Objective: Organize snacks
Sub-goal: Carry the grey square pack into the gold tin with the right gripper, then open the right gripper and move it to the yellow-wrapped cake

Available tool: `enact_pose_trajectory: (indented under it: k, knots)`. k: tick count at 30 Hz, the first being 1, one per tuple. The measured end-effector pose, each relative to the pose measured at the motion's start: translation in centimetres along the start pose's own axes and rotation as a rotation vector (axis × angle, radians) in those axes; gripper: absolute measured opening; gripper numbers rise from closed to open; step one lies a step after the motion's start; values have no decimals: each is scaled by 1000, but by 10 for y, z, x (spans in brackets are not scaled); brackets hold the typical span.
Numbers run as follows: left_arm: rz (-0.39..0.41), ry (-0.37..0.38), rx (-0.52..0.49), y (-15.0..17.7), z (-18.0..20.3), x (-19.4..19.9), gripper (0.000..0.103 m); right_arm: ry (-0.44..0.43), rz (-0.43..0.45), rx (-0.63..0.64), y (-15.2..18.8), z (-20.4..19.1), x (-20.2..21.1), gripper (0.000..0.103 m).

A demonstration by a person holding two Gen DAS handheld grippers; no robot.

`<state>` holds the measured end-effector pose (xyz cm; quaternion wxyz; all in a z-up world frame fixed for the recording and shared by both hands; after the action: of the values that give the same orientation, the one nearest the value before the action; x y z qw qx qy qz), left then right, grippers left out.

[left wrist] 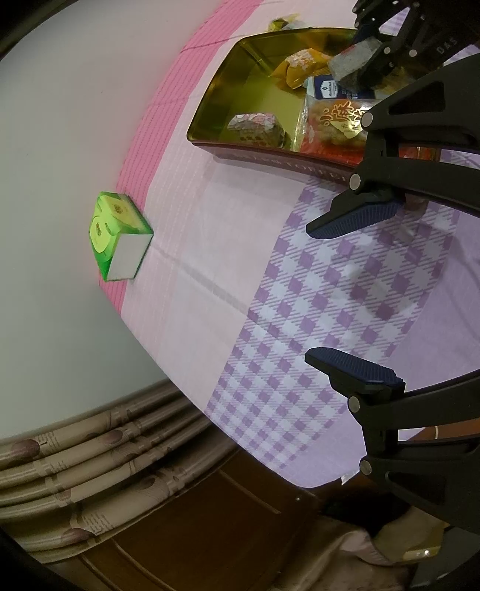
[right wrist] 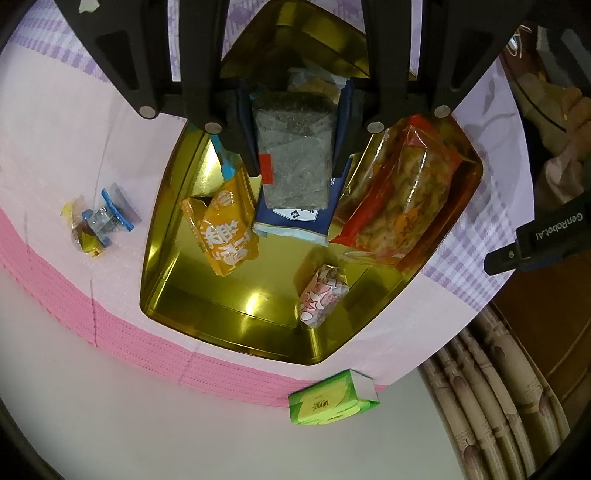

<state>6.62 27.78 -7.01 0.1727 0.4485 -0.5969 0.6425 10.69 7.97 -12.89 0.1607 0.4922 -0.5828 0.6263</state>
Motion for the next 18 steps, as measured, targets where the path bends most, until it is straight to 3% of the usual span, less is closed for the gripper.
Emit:
enact_pose_trajectory:
  k: [11,18]
  knots:
    - [-5,2,-2,1,2,-1,62,-31,60,-36,-14,9,26,40]
    - [-6,2,1,1,2,-1,62,35,131,-73,-37,66,57,40]
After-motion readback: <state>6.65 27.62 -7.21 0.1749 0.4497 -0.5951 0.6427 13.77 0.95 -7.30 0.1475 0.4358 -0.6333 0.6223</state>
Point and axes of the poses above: each gripper's, at about its wrist camera, not at the fingertips, and x roughly against the way its jaws point, z to its right, y to its underside, the point moved 7 cm from there along -x, roughly the way its jaws point, and after that the axes turned 5 degrees about z, right-handed, at the moved point
